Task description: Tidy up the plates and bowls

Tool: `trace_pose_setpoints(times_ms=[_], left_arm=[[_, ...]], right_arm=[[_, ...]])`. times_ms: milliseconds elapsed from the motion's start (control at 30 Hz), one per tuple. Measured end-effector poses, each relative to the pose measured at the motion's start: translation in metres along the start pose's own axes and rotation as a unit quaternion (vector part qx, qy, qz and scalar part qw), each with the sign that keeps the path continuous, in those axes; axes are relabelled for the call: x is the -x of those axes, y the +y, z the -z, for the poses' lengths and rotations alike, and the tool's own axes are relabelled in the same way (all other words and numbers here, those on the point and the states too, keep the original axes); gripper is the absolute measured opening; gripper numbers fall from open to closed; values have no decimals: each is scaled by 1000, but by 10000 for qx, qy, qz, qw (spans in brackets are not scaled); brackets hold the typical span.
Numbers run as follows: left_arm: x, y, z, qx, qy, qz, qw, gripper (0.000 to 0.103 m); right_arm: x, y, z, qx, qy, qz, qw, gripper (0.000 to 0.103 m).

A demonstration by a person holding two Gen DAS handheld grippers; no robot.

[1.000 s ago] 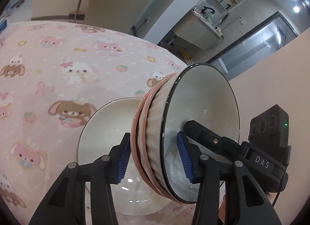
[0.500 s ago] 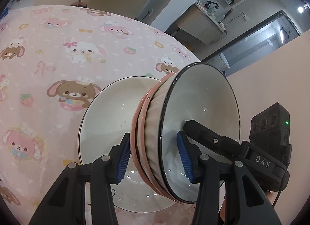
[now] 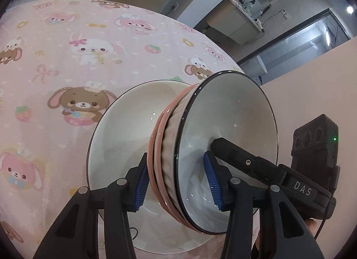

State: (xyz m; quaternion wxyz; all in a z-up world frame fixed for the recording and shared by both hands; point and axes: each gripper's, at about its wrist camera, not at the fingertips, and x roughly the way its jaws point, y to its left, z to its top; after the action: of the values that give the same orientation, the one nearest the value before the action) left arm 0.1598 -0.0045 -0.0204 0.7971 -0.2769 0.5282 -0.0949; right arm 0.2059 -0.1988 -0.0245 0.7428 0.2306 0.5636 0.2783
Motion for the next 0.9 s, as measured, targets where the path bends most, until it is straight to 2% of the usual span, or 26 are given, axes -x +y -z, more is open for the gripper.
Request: trace_pose_setpoints(times_ms=[167, 267, 367, 500, 600, 733, 900], left_arm=[[0, -4, 0, -235, -18, -125, 9996, 49], [3, -13, 1, -616, -82, -389, 9973, 48], [5, -19, 2, -891, -105, -480, 9948, 48], [8, -24, 5, -1230, -326, -809, 9886, 49], [8, -21, 5, -1233, -403, -769, 9886, 49], [25, -15, 10, -1275, -978, -762, 9841, 70], [49, -14, 17, -1392, -1541, -875, 9743, 71]], right_arm=[[0, 7, 3, 292, 2, 172, 9994, 43], [0, 10, 3, 418, 12, 279, 9987, 43], [-1, 13, 2, 619, -7, 544, 9966, 43], [11, 26, 5, 1044, -308, 859, 9903, 41], [21, 37, 5, 1316, -550, 1038, 9843, 41], [34, 44, 8, 1540, -931, 1206, 9763, 41], [56, 52, 22, 1747, -1613, 1318, 9623, 41]])
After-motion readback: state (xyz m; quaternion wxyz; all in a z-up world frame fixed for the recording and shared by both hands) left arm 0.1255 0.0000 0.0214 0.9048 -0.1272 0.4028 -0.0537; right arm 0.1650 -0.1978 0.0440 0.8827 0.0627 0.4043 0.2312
